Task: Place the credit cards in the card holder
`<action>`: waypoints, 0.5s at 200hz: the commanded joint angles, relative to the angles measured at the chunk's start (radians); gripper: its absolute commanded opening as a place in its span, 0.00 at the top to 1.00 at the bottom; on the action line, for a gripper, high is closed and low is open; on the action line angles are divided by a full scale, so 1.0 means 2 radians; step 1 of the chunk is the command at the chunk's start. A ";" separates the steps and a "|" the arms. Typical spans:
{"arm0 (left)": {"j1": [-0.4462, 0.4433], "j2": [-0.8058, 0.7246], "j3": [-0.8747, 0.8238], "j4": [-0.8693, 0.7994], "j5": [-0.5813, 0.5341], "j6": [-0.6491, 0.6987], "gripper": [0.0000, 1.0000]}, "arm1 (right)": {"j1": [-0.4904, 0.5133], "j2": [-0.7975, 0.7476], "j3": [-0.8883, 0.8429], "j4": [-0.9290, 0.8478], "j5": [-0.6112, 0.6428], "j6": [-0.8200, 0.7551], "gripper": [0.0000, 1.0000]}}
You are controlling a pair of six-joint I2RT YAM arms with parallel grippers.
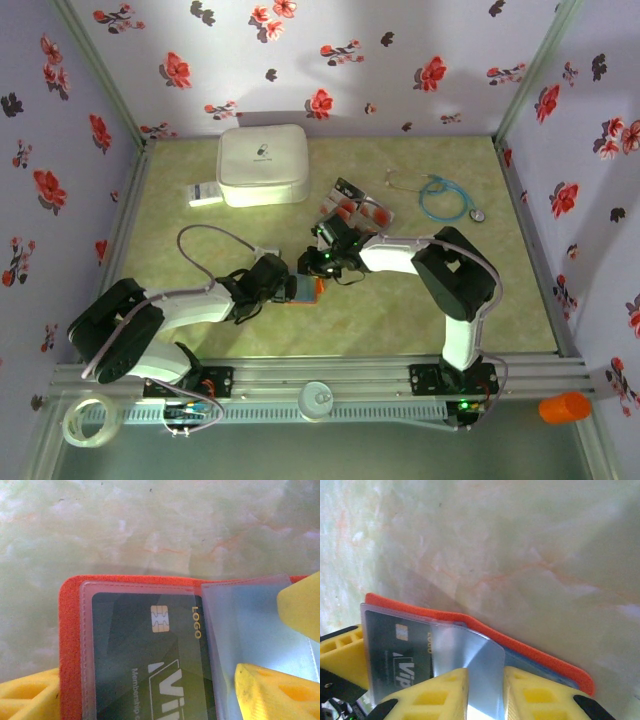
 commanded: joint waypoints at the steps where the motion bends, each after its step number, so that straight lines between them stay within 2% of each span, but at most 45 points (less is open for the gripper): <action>1: -0.003 -0.007 -0.007 -0.005 0.013 -0.009 0.24 | -0.002 0.010 0.009 0.023 -0.026 0.015 0.75; 33: -0.003 -0.028 -0.004 -0.015 0.012 -0.009 0.18 | -0.001 0.006 0.005 0.029 -0.028 0.020 0.75; 58: 0.000 -0.075 0.000 -0.032 0.003 -0.016 0.01 | -0.001 -0.007 -0.001 0.032 -0.026 0.027 0.70; 100: 0.029 -0.176 0.001 -0.067 -0.007 -0.035 0.00 | 0.009 -0.028 0.000 0.032 -0.025 0.036 0.57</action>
